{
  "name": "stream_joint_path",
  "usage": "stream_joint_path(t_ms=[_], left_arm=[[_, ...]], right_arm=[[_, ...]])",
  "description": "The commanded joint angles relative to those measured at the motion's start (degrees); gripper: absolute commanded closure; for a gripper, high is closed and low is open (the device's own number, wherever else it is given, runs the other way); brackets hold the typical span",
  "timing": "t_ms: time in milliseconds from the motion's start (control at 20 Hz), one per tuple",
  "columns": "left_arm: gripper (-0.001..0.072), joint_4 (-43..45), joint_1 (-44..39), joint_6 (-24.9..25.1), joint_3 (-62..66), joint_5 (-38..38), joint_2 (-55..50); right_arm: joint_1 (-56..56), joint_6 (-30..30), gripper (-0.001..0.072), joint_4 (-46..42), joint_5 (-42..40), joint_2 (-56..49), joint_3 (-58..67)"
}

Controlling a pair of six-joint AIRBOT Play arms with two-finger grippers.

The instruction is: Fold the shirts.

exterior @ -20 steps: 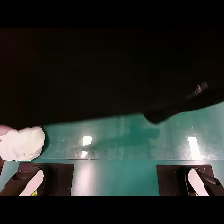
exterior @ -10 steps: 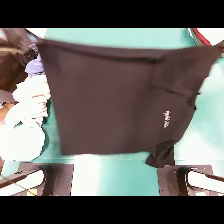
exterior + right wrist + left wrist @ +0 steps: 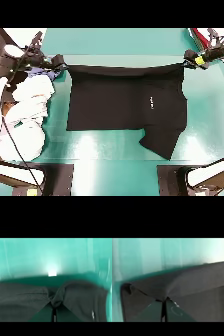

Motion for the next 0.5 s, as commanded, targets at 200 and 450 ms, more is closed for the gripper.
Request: stream_joint_path(t_ms=[200,450], left_arm=[[0.0682,4.22,-2.43,5.44,-0.13,2.40,-1.49],[0.0682,6.64,-2.54,4.87,-5.62,0.42,-1.49]], right_arm=[[0.50,-4.37,0.0692,-4.87,-0.09,-0.94,-0.59],[1.05,-4.13,0.0692,-9.07,0.09,3.80,-14.60]])
